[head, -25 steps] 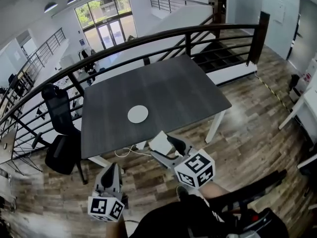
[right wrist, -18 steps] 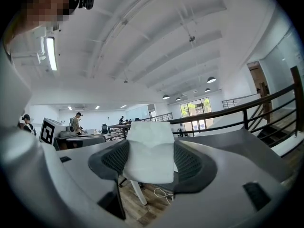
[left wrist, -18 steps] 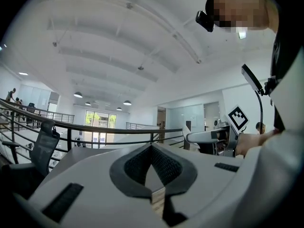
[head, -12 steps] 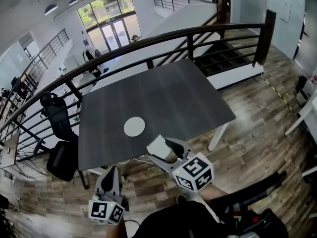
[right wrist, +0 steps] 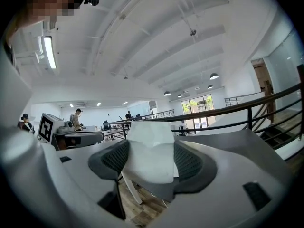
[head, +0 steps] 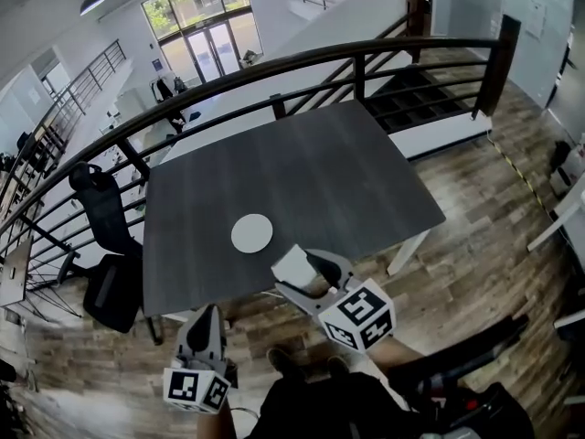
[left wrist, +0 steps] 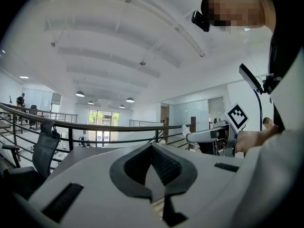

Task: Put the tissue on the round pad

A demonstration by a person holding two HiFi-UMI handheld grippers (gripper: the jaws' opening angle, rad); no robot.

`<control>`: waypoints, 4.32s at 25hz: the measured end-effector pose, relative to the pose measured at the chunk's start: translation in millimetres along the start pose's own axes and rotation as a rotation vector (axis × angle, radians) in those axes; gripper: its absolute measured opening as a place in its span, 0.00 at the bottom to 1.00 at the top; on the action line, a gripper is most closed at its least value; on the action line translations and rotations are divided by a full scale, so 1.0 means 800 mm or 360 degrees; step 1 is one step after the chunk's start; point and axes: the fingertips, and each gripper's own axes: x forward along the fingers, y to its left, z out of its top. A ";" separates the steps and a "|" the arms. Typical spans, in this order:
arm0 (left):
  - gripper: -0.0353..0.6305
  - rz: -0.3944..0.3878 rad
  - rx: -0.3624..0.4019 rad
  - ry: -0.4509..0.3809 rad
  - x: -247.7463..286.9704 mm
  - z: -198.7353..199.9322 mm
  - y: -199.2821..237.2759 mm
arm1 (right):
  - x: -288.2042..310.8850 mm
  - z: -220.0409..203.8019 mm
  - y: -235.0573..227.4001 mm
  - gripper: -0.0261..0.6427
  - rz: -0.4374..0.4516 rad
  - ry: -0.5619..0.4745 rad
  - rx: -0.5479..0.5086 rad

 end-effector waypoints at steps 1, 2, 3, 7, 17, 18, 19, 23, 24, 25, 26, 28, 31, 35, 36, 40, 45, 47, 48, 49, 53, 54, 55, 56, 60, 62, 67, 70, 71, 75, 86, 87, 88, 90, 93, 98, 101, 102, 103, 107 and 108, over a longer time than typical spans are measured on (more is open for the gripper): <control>0.04 -0.0007 -0.0003 0.0000 0.006 -0.002 0.011 | 0.011 0.000 -0.001 0.49 -0.0007 0.0007 0.0004; 0.04 -0.0015 -0.0007 0.0001 0.012 -0.003 0.023 | 0.022 0.000 -0.002 0.49 -0.0015 0.0016 0.0008; 0.04 -0.0022 -0.0008 0.0002 0.016 -0.003 0.035 | 0.033 0.001 -0.002 0.49 -0.0022 0.0024 0.0007; 0.04 -0.0062 0.0017 -0.0010 0.030 0.009 0.073 | 0.065 0.012 0.000 0.49 -0.0063 0.0021 -0.0011; 0.04 -0.0174 0.0014 -0.0052 0.067 0.010 0.182 | 0.169 0.026 0.005 0.49 -0.0179 0.0023 -0.0057; 0.04 -0.0182 0.0003 -0.0057 0.069 0.009 0.193 | 0.178 0.025 0.007 0.49 -0.0185 0.0035 -0.0061; 0.04 -0.0191 -0.0010 -0.0060 0.072 0.009 0.203 | 0.186 0.024 0.009 0.49 -0.0194 0.0047 -0.0061; 0.04 -0.0233 -0.0039 -0.0040 0.084 0.009 0.238 | 0.217 0.027 0.014 0.49 -0.0237 0.0089 -0.0060; 0.04 -0.0241 -0.0042 -0.0031 0.087 0.010 0.243 | 0.224 0.026 0.013 0.49 -0.0244 0.0102 -0.0055; 0.04 -0.0245 -0.0044 -0.0023 0.091 0.011 0.245 | 0.229 0.026 0.011 0.49 -0.0248 0.0111 -0.0051; 0.04 -0.0247 -0.0045 -0.0014 0.095 0.010 0.247 | 0.235 0.024 0.008 0.49 -0.0249 0.0118 -0.0049; 0.04 -0.0239 -0.0047 0.0016 0.106 0.005 0.251 | 0.247 0.018 -0.002 0.49 -0.0244 0.0133 -0.0038; 0.04 -0.0211 -0.0111 0.0055 0.128 0.001 0.258 | 0.268 0.006 -0.021 0.49 -0.0215 0.0163 -0.0005; 0.04 -0.0170 -0.0127 0.0071 0.155 0.002 0.264 | 0.299 -0.014 -0.052 0.49 -0.0170 0.0217 0.0024; 0.04 -0.0160 -0.0124 0.0075 0.161 0.000 0.266 | 0.306 -0.020 -0.061 0.49 -0.0168 0.0231 0.0033; 0.04 -0.0101 -0.0118 0.0092 0.181 -0.008 0.275 | 0.334 -0.050 -0.096 0.49 -0.0152 0.0316 0.0044; 0.04 -0.0034 -0.0095 0.0101 0.188 -0.011 0.280 | 0.367 -0.104 -0.125 0.49 -0.0129 0.0468 0.0027; 0.04 -0.0003 -0.0102 0.0099 0.189 -0.011 0.283 | 0.381 -0.133 -0.134 0.49 -0.0104 0.0548 0.0018; 0.04 0.0007 -0.0113 0.0097 0.189 -0.012 0.284 | 0.388 -0.146 -0.138 0.49 -0.0095 0.0583 0.0016; 0.04 0.0020 -0.0121 0.0096 0.189 -0.012 0.284 | 0.394 -0.158 -0.143 0.49 -0.0089 0.0616 0.0019; 0.04 0.0098 -0.0097 0.0130 0.187 -0.006 0.290 | 0.411 -0.198 -0.153 0.49 -0.0070 0.0734 0.0055; 0.04 0.0108 -0.0089 0.0129 0.187 -0.004 0.292 | 0.415 -0.205 -0.154 0.49 -0.0063 0.0754 0.0057; 0.04 0.0112 -0.0080 0.0120 0.186 -0.003 0.294 | 0.419 -0.210 -0.155 0.49 -0.0056 0.0772 0.0052; 0.04 0.0120 -0.0076 0.0114 0.186 -0.003 0.296 | 0.423 -0.216 -0.156 0.49 -0.0049 0.0791 0.0046; 0.04 0.0171 -0.0081 0.0114 0.183 -0.003 0.299 | 0.432 -0.242 -0.168 0.49 -0.0055 0.0886 0.0075; 0.04 0.0180 -0.0072 0.0112 0.182 -0.002 0.299 | 0.437 -0.252 -0.175 0.49 -0.0075 0.0914 0.0089; 0.04 0.0219 -0.0052 0.0134 0.176 0.000 0.304 | 0.448 -0.275 -0.185 0.49 -0.0092 0.1007 0.0083; 0.04 0.0246 -0.0039 0.0138 0.171 0.003 0.309 | 0.453 -0.288 -0.178 0.49 -0.0053 0.1086 0.0106; 0.04 0.0255 -0.0035 0.0141 0.169 0.003 0.312 | 0.456 -0.293 -0.175 0.49 -0.0035 0.1113 0.0110; 0.04 0.0292 -0.0028 0.0157 0.164 0.003 0.317 | 0.461 -0.311 -0.170 0.49 -0.0008 0.1192 0.0108; 0.04 0.0318 -0.0030 0.0164 0.164 0.000 0.328 | 0.470 -0.330 -0.169 0.49 0.0008 0.1281 0.0150; 0.04 0.0315 -0.0034 0.0166 0.165 -0.001 0.327 | 0.470 -0.330 -0.171 0.49 -0.0001 0.1282 0.0146; 0.04 0.0311 -0.0039 0.0168 0.166 -0.002 0.326 | 0.469 -0.331 -0.173 0.49 -0.0014 0.1288 0.0130; 0.04 0.0306 -0.0042 0.0174 0.166 -0.005 0.325 | 0.467 -0.335 -0.179 0.49 -0.0040 0.1314 0.0066; 0.04 0.0303 -0.0041 0.0175 0.165 -0.005 0.325 | 0.464 -0.340 -0.178 0.49 -0.0047 0.1358 0.0025; 0.04 0.0295 -0.0042 0.0172 0.161 -0.003 0.325 | 0.462 -0.343 -0.179 0.49 -0.0068 0.1388 0.0003; 0.04 0.0295 -0.0046 0.0170 0.157 -0.003 0.326 | 0.462 -0.343 -0.179 0.49 -0.0079 0.1389 0.0005; 0.04 0.0294 -0.0047 0.0168 0.156 -0.003 0.326 | 0.463 -0.342 -0.179 0.49 -0.0083 0.1382 0.0004; 0.04 0.0293 -0.0047 0.0166 0.156 -0.003 0.326 | 0.465 -0.340 -0.180 0.49 -0.0086 0.1367 -0.0002; 0.04 0.0294 -0.0042 0.0167 0.152 -0.004 0.327 | 0.470 -0.332 -0.182 0.54 -0.0099 0.1322 -0.0010; 0.04 0.0295 -0.0045 0.0166 0.151 -0.005 0.328 | 0.473 -0.329 -0.182 0.54 -0.0095 0.1302 -0.0003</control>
